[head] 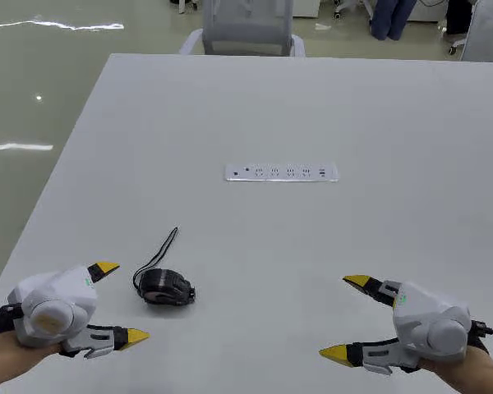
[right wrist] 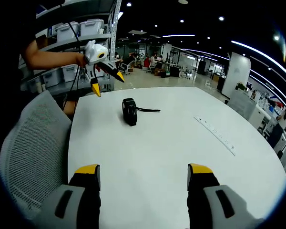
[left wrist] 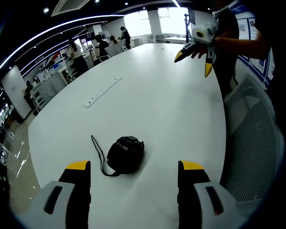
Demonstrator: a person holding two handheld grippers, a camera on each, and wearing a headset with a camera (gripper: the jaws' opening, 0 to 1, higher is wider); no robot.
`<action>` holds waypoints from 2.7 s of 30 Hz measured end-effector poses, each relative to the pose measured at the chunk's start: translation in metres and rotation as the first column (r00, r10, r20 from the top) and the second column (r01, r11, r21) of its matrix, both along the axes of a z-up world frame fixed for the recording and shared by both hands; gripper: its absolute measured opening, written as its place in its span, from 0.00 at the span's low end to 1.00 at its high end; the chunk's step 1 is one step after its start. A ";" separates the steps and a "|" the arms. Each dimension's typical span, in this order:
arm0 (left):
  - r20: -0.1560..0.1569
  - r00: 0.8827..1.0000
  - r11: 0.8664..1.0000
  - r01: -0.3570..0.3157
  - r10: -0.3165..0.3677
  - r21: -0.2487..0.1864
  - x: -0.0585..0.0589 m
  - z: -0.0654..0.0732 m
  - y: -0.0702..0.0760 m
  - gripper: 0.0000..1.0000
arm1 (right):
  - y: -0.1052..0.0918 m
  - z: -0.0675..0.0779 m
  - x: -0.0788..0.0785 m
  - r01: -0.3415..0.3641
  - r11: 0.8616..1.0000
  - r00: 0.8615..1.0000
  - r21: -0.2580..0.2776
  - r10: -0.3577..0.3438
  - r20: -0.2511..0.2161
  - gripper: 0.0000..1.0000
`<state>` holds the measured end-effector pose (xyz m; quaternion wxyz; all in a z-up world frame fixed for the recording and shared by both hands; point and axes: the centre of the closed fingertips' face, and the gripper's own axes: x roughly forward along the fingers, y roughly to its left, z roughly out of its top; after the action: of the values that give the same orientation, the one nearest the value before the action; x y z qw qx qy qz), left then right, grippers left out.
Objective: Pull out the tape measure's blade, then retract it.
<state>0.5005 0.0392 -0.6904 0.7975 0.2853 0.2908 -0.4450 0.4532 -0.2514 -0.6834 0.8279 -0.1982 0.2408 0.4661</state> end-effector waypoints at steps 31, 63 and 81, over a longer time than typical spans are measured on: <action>-0.028 0.993 0.987 0.120 -0.117 0.110 0.037 -0.017 -0.019 0.61 | 0.033 -0.010 0.037 -0.191 0.980 0.981 -0.060 0.192 0.016 0.66; -0.093 0.974 0.959 0.222 -0.209 0.174 0.061 -0.044 -0.008 0.52 | 0.099 -0.038 0.067 -0.297 0.952 0.955 -0.071 0.296 -0.015 0.57; -0.169 0.931 0.890 0.360 -0.324 0.279 0.053 -0.076 -0.007 0.44 | 0.131 -0.063 0.078 -0.329 0.941 0.944 -0.078 0.328 -0.031 0.48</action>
<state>0.5533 0.0323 -0.7664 0.6344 0.4248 0.3477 -0.5443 0.5310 -0.1204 -0.7462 0.7276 -0.2651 0.2307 0.5892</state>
